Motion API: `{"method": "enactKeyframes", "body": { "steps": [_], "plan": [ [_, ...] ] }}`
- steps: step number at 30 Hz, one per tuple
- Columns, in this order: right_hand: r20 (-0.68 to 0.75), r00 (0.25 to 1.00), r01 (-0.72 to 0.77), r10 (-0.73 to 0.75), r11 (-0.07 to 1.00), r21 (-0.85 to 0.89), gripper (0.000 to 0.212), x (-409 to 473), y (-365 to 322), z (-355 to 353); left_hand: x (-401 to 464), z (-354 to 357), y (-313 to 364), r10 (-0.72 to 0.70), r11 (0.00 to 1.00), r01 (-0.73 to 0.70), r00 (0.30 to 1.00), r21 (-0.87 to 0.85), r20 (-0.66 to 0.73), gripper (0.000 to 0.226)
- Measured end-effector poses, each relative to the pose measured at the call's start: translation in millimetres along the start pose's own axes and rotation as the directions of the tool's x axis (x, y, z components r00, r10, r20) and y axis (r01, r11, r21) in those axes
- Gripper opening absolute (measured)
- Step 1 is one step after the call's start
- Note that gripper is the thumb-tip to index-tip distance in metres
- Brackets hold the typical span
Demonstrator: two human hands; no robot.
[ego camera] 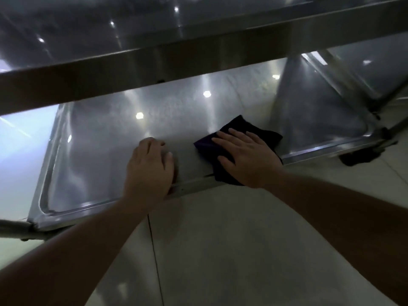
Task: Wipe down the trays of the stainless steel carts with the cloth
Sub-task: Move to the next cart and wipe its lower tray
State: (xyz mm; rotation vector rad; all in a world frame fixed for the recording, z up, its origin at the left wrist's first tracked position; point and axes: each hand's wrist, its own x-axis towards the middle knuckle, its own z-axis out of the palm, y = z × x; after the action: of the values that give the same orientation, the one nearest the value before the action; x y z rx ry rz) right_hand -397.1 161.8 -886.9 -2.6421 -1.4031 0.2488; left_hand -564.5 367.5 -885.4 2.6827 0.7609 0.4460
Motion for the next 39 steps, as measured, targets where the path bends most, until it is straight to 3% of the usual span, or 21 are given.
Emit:
{"method": "enactKeyframes", "body": {
  "steps": [7,12,18,20,23,28,30,33,36,39],
  "plan": [
    [-0.082,0.954,-0.291,0.289,0.957,-0.015,0.067,-31,128,-30,3,22,3,-0.035,0.995,0.034,0.999,0.09,0.007,0.052],
    [-0.124,0.821,-0.557,0.557,0.83,0.041,0.075,-43,210,-49,2,22,4,-0.07,0.993,0.066,0.997,0.102,0.043,0.049],
    [-0.139,0.703,-0.69,0.697,0.716,0.102,0.065,-4,206,-44,2,22,6,-0.101,0.989,0.095,0.994,0.115,0.049,0.057],
    [-0.136,0.718,-0.673,0.682,0.731,0.115,0.065,24,185,-42,2,22,6,-0.097,0.988,0.09,0.994,0.124,0.05,0.057],
    [-0.126,0.814,-0.558,0.566,0.824,0.097,0.064,71,136,-35,2,23,7,-0.108,0.987,0.101,0.993,0.123,0.056,0.056],
    [-0.085,0.979,-0.185,0.187,0.982,0.02,0.065,116,17,-12,2,22,8,-0.124,0.991,0.122,0.992,0.049,0.03,0.052],
    [-0.048,0.998,0.034,-0.034,0.999,0.01,0.064,111,-30,0,-1,21,9,-0.147,0.989,0.146,0.989,-0.037,-0.021,0.054],
    [0.03,0.961,0.276,-0.275,0.961,-0.013,0.062,97,-61,13,-2,20,12,-0.15,0.987,0.145,0.987,-0.072,-0.063,0.06],
    [0.033,0.967,0.252,-0.251,0.968,0.001,0.061,110,-44,6,0,21,8,-0.143,0.99,0.143,0.99,-0.014,-0.009,0.057],
    [0.007,0.999,0.039,-0.04,0.999,0.019,0.063,134,5,-11,-1,21,5,-0.115,0.991,0.112,0.992,0.068,0.05,0.054]
  ]
}}
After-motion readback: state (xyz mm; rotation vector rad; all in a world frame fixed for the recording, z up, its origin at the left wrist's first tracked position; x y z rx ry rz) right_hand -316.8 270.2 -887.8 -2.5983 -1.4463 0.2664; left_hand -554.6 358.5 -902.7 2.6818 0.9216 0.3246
